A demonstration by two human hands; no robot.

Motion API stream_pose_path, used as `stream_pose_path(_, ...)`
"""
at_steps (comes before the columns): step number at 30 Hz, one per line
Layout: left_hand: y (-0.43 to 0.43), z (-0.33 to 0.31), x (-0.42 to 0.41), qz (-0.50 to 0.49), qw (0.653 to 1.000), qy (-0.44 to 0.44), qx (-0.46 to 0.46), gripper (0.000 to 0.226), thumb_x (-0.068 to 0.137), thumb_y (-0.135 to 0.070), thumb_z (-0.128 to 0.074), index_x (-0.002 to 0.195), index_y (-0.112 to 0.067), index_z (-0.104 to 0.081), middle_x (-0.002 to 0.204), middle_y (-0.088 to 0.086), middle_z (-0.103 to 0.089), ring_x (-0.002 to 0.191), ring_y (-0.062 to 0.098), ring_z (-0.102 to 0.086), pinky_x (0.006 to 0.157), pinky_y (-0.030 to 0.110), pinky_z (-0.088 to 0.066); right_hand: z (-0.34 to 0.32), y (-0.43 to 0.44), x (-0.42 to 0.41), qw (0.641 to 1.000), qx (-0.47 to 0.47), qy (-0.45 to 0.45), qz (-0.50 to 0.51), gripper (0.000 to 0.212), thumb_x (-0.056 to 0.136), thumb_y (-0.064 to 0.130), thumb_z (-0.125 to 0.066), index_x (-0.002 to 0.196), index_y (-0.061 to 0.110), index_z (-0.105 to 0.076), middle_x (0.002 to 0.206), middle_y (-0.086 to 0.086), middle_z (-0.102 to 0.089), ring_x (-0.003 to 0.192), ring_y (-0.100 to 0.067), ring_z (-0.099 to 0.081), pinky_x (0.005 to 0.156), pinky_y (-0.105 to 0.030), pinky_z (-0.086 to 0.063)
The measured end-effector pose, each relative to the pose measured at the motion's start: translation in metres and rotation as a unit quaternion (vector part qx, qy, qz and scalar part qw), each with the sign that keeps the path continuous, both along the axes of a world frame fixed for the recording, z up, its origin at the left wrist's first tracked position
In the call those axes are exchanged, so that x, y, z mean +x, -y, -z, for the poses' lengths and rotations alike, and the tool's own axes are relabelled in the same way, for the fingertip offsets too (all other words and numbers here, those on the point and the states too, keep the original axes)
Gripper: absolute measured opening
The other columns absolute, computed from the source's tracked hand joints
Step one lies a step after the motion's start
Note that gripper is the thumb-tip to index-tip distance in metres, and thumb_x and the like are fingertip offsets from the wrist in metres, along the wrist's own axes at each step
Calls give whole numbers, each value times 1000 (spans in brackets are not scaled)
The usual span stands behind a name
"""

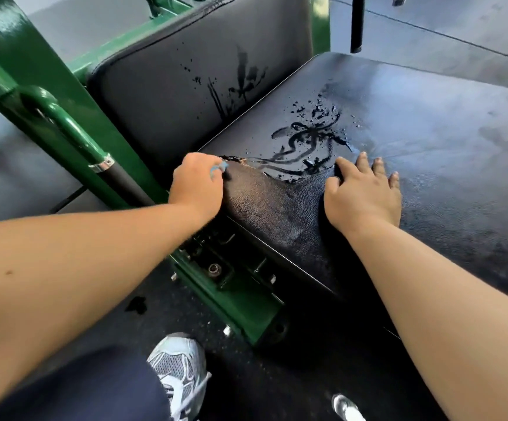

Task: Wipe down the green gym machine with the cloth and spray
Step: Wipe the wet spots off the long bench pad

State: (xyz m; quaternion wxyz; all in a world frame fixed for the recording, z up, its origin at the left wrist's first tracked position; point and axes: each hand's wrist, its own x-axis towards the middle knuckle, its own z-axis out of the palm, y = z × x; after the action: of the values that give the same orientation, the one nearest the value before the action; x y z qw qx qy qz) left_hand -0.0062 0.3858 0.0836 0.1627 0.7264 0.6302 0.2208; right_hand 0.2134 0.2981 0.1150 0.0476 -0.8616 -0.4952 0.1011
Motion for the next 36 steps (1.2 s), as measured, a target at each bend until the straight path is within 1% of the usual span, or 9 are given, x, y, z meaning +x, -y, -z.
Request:
stream_pose_path(6,76,1,21,428,902,25,43,35,92,-22,-44,115,-15,-69,130,9,-56,123,22,-44,112,21,-24,-1,1,3,1000,2,-12,-3,50,98,39,-29,148,34,-33,163,-1,-12,150,-23,-5,121,-43,0)
stream_pose_path(13,-30,0,4,61,997,-52,-22,33,94,-7,-47,121,-14,-64,134,12,-50,125,31,-46,108,30,-28,1,-2,1,1000,8,-17,7,49,97,40,-29,145,35,-37,163,0,-13,150,-23,-5,121,-44,1)
stream_pose_path(18,39,-7,19,355,934,-24,30,34,92,-23,-45,117,-19,-68,132,3,-55,126,23,-46,113,37,-29,0,-3,1,1000,8,-22,5,48,96,39,-29,144,35,-36,163,1,-13,150,-22,-4,121,-44,2)
stream_pose_path(22,67,-7,40,493,870,-5,21,39,93,-20,-41,124,-19,-64,142,7,-49,132,25,-37,117,24,-17,-1,-4,2,999,17,-32,11,48,98,35,-30,145,36,-36,162,4,-16,150,-19,-7,121,-43,1)
stream_pose_path(24,29,1,35,483,873,-33,53,37,94,-14,-44,124,-20,-64,143,10,-47,134,27,-36,116,22,-16,-2,-3,3,999,16,-33,11,48,98,34,-30,146,36,-35,162,4,-15,150,-18,-6,121,-42,2)
stream_pose_path(27,-33,1,21,242,969,-57,-8,39,100,-14,-42,132,-30,-56,152,4,-35,142,29,-24,117,28,-10,-2,-2,2,1000,7,-26,5,48,99,33,-28,147,36,-32,162,5,-13,150,-18,-5,121,-42,2)
stream_pose_path(29,-32,-2,30,174,982,-63,-24,41,101,-15,-38,135,-31,-53,154,2,-32,141,31,-23,118,31,-10,-1,-2,1,1000,4,-22,7,49,99,34,-27,148,36,-30,163,5,-12,150,-18,-4,121,-42,3)
stream_pose_path(33,44,0,46,456,887,-9,67,39,91,-13,-44,124,-17,-65,139,10,-53,127,32,-43,115,39,-26,-1,-4,1,1000,2,-20,13,49,99,32,-29,147,37,-31,163,5,-12,150,-17,-4,121,-41,3)
stream_pose_path(36,48,4,33,509,858,7,67,38,91,-14,-47,124,-18,-64,143,8,-48,128,31,-46,116,34,-24,-2,-2,2,1000,-5,-21,5,50,99,31,-28,149,37,-28,163,6,-11,150,-16,-3,121,-40,3)
